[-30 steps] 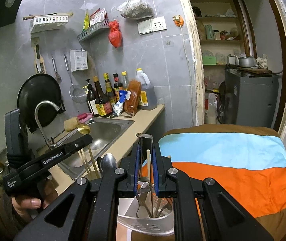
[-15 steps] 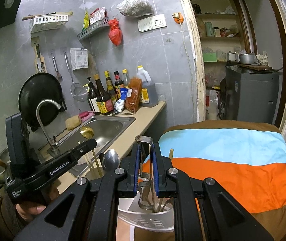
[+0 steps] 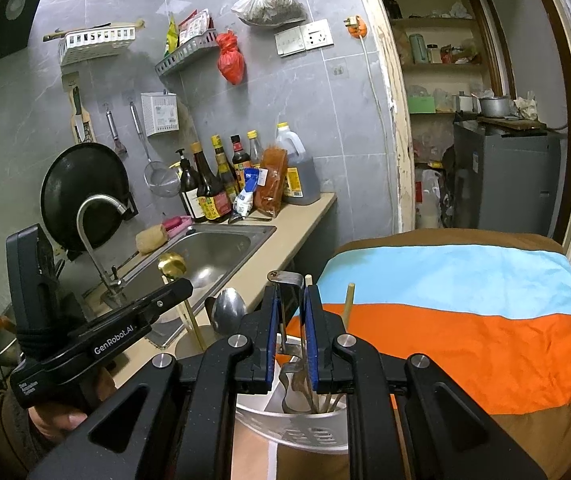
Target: Organize utensils
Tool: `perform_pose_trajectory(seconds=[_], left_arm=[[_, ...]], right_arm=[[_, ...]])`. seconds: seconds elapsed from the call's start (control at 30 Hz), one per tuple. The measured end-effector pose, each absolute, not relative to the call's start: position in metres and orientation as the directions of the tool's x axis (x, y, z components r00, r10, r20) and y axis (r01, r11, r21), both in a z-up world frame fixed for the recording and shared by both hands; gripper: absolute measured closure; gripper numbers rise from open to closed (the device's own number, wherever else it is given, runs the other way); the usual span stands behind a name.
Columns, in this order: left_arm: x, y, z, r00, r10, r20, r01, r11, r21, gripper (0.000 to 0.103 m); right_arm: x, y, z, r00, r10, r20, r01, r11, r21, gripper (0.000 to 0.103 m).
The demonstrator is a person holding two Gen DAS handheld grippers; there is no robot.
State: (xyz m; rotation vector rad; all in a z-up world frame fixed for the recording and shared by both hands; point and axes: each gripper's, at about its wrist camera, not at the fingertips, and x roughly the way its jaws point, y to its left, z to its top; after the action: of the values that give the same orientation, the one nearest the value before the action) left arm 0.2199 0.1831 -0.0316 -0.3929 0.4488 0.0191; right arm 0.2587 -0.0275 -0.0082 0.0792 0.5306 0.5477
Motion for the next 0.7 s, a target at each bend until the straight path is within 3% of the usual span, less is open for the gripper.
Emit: perform_pose_trajectory(seconds=[0.33, 0.47, 0.57, 0.7], left_arm=[[0.214, 0.184, -0.031, 0.893, -0.076, -0.443, -0.101, 0.926, -0.363, 0.098], [0.21, 0.184, -0.03, 0.894, -0.088, -0.439, -0.088, 0.926, -0.366, 0.083], [0.207, 0.184, -0.029, 0.895, -0.089, -0.436, -0.085, 0.927, -0.364, 0.082], [0.204, 0.182, -0.027, 0.892, -0.083, -0.445, -0.087, 0.934, -0.347, 0.08]], right_arm=[[0.254, -0.026, -0.011, 0.714, 0.524, -0.464, -0.473, 0.85, 0.232, 0.09], [0.252, -0.027, -0.013, 0.709, 0.533, -0.461, -0.472, 0.845, 0.251, 0.089], [0.249, -0.03, -0.013, 0.711, 0.544, -0.446, -0.473, 0.839, 0.269, 0.071], [0.244, -0.033, -0.012, 0.715, 0.552, -0.428, -0.472, 0.834, 0.287, 0.07]])
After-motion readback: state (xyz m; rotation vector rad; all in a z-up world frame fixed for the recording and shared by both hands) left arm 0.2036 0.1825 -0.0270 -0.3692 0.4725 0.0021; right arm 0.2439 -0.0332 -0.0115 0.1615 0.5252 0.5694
